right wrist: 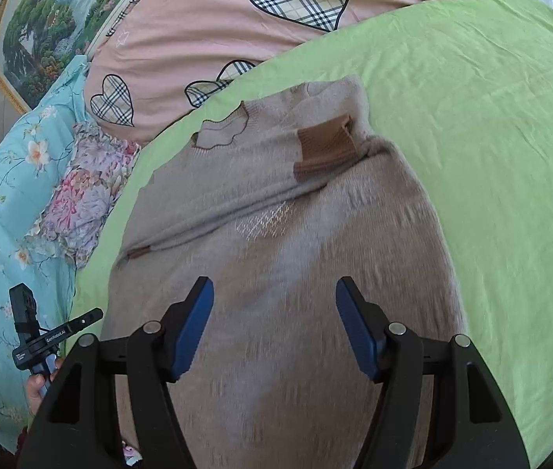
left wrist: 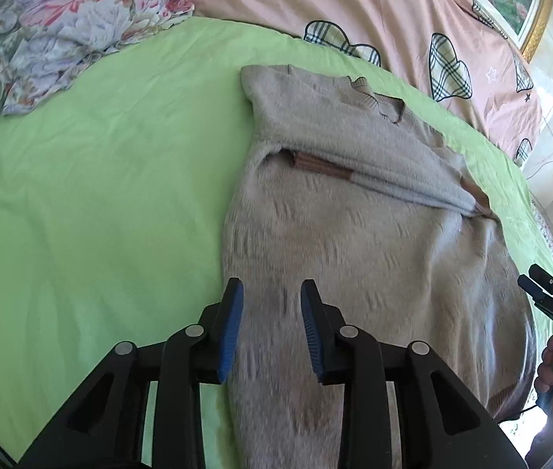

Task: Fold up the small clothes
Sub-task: 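Move both grippers to the brown ribbed hem of the sweater, then grasp the hem with the left gripper while the right gripper grasps the hem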

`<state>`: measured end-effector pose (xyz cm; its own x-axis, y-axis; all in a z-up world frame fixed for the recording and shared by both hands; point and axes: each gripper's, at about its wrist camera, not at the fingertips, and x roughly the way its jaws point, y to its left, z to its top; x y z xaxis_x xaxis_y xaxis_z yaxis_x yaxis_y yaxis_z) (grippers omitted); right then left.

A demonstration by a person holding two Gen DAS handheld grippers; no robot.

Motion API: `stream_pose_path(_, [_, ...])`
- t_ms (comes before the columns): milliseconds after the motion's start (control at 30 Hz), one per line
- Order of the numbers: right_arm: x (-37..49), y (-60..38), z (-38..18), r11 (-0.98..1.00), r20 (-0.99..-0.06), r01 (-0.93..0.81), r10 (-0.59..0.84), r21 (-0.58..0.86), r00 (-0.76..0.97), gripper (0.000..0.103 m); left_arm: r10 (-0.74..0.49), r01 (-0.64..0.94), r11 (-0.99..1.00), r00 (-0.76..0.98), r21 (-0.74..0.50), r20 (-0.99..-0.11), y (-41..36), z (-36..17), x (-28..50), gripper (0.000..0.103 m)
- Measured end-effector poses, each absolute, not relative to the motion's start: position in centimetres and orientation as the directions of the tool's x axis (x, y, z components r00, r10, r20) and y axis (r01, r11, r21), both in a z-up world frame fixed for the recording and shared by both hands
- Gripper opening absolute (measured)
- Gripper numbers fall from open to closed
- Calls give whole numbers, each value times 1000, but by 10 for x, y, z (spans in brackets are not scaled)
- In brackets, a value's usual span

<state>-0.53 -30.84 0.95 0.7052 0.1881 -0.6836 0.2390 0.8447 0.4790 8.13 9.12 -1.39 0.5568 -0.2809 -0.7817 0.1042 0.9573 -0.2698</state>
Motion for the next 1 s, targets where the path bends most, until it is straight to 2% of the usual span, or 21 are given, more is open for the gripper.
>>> stream_pose_path(133, [-25, -302, 10, 845, -681, 235, 190, 480, 708, 66, -285, 93, 955, 561, -282, -778, 98, -15, 62, 34])
stream_pose_path(200, [-33, -299, 9, 842, -677, 235, 192, 485, 711, 66, -287, 89, 953, 564, -289, -775, 102, -15, 53, 40])
stream_pose_path(433, [-50, -296, 8, 842, -679, 230, 201, 488, 706, 67, -280, 73, 955, 548, -289, -788, 116, -20, 29, 48])
stream_pose_path(600, [-67, -300, 13, 833, -654, 190, 246, 520, 715, 67, -390, 105, 915, 477, -390, -788, 118, -37, 4, 50])
stream_pose_path(767, [-95, -317, 13, 817, -651, 196, 263, 543, 712, 67, -531, 171, 841, 444, -514, -722, 112, -49, -29, 50])
stream_pose_path(1000, [-140, -338, 0, 807, -686, 208, 298, 552, 664, 67, -643, 273, 766, 354, -582, -679, 101, -61, -51, 50])
